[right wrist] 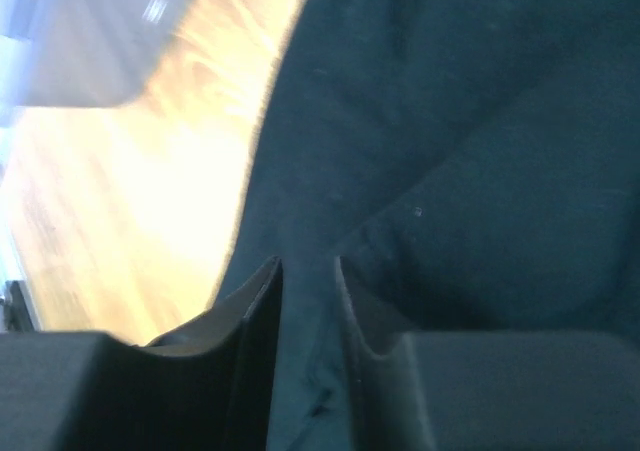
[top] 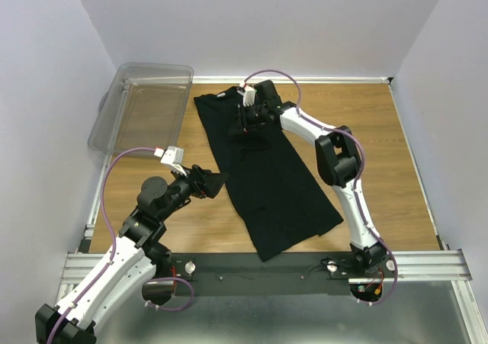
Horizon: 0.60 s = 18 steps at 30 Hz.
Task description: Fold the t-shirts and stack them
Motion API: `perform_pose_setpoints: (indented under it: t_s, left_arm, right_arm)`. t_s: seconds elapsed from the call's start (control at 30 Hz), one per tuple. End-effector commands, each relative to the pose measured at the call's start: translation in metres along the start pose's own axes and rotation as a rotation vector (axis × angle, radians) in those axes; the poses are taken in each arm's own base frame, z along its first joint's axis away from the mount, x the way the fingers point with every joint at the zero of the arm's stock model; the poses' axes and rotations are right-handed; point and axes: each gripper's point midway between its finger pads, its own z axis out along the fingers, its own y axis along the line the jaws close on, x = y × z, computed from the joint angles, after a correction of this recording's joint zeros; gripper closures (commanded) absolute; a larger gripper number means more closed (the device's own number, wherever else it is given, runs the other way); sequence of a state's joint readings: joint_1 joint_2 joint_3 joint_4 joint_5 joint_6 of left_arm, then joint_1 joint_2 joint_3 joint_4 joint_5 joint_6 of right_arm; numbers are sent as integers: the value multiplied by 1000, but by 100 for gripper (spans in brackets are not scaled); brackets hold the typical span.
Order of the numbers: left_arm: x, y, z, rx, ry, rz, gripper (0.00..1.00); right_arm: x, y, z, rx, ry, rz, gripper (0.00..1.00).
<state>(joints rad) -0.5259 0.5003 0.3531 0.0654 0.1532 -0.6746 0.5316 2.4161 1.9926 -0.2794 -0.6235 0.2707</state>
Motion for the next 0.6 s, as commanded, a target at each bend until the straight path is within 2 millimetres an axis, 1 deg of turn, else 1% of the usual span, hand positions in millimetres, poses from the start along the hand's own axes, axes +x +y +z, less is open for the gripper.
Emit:
perform_pose_setpoints:
  t_s: [0.0,0.03,0.17,0.2,0.27,0.3,0.37,0.4,0.43,0.47,0.5,0.53,0.57]
  left_arm:
    - [-5,-2,-1,4,-20,9,13]
    - [-6,-2,-1,5,-21,9,13]
    - [-7,-2,-1,2,-25,9,13]
    - [-7,-3,-1,4,-26,9,13]
    - [-8,-3,-2,4,-31,11,13]
    - [-8,-3,-2,4,-28,10,13]
    - [-7,-2,-1,3,-29,7,13]
    - [-7,-3,-1,6,-30,5,13]
    - [-7,-3,-1,7,-29,7,13]
    - [-6,-3,0,8,-23,6,13]
    - [-6,-3,0,9,-22,6,13]
    - [-6,-5,-1,15,-22,7,13]
    - [-6,-4,-1,13,-23,7,13]
  right_arm:
    - [18,-25,9,40,42,24,61]
    - [18,-22,7,31,44,17,61]
    - [1,10,-17,-71,23,-103,61]
    - [-7,27,-31,-117,10,-137,61]
    - [-13,32,-47,-145,-6,-187,61]
    - [-19,33,-63,-154,-26,-193,61]
    - [-21,22,-71,-139,-33,-181,64]
    - [-16,12,-69,-138,-22,-152,66]
    - [-12,-4,-72,-135,-18,-111,68]
    - [-7,-10,-71,-148,-7,-64,71]
    - [-2,-12,-70,-176,5,-37,77]
    - [11,-27,-65,-174,29,14,79]
    - [17,-31,-63,-181,41,30,84]
